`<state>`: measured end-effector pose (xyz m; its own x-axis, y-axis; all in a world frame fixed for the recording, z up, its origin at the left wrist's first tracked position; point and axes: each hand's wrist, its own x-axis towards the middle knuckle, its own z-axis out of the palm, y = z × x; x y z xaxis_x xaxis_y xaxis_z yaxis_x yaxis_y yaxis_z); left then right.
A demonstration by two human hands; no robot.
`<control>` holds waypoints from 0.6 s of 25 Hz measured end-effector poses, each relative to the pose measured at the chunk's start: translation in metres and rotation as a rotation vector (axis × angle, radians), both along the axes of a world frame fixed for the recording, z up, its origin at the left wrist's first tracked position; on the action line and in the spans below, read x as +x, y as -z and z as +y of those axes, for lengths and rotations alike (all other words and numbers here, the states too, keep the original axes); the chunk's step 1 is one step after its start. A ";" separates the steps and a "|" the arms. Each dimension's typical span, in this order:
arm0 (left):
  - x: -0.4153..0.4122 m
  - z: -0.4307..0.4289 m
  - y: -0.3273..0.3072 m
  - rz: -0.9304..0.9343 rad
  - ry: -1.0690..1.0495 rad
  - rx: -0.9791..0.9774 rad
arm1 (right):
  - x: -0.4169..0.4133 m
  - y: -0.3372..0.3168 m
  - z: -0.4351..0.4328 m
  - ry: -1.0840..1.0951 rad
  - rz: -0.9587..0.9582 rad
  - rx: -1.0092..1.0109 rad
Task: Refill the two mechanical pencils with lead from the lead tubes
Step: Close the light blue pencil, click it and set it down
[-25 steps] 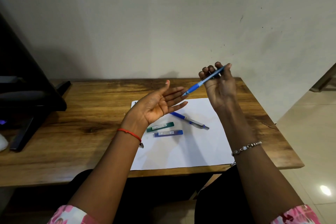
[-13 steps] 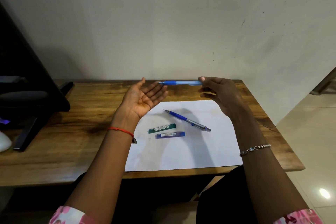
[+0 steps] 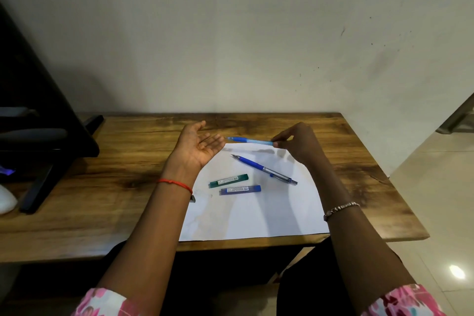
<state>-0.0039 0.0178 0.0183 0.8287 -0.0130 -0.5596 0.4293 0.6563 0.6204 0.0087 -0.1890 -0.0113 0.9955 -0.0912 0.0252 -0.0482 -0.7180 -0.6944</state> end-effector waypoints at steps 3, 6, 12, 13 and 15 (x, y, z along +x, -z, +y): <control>0.001 0.001 0.000 0.026 -0.013 0.038 | 0.000 0.005 0.003 0.058 0.081 -0.118; 0.000 -0.003 -0.001 0.030 0.006 0.056 | 0.000 0.006 0.003 0.093 0.116 -0.133; -0.004 -0.005 -0.002 0.034 0.019 0.063 | -0.002 0.005 0.008 0.052 0.126 -0.175; -0.004 -0.005 -0.002 0.030 0.021 0.063 | -0.001 0.004 0.008 0.046 0.128 -0.170; -0.005 -0.005 -0.003 0.026 0.024 0.064 | -0.001 0.002 0.009 0.048 0.128 -0.144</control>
<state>-0.0093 0.0126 0.0215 0.8137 0.0038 -0.5813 0.4610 0.6050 0.6492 0.0075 -0.1805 -0.0134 0.9860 -0.1435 -0.0849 -0.1661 -0.8039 -0.5711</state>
